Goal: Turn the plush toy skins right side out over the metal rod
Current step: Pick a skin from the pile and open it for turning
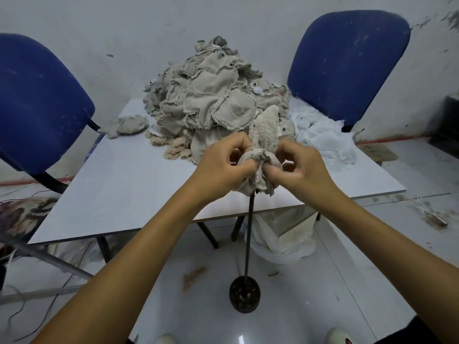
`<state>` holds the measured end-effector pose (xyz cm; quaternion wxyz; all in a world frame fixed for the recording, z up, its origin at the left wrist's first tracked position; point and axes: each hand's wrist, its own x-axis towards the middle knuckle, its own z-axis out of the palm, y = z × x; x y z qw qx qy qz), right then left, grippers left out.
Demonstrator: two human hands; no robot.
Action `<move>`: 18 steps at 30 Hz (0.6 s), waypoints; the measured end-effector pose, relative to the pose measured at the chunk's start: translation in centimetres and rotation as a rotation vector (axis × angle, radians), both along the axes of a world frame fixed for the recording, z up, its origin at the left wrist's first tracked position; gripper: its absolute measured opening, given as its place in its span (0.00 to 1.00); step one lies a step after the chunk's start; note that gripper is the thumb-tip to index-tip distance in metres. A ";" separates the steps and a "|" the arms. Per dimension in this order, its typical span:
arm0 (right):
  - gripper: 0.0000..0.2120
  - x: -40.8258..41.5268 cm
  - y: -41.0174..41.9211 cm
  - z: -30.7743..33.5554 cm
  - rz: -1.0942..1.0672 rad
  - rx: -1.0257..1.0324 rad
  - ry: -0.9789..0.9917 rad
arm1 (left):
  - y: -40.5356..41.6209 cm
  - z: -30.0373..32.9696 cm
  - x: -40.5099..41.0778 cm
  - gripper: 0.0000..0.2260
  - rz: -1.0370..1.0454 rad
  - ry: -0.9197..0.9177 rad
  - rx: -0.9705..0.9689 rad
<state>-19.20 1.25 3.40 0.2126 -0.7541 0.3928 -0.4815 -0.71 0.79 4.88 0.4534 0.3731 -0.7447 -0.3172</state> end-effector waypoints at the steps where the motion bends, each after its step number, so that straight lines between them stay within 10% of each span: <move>1: 0.05 0.1 -0.3 -0.2 -0.046 -0.010 -0.003 | -0.1 -0.1 -0.2 0.06 0.026 -0.004 -0.020; 7: 0.10 1.6 -2.3 -1.5 -0.328 0.071 -0.106 | -0.7 -0.1 -0.7 0.10 0.020 -0.088 -0.011; 14: 0.09 0.5 -2.7 0.0 0.251 0.467 -0.225 | -1.7 -0.3 1.1 0.05 0.206 -0.050 0.023; 18: 0.08 0.4 -2.3 0.2 0.235 0.317 -0.055 | -1.9 -1.0 0.1 0.08 0.384 -0.046 -0.102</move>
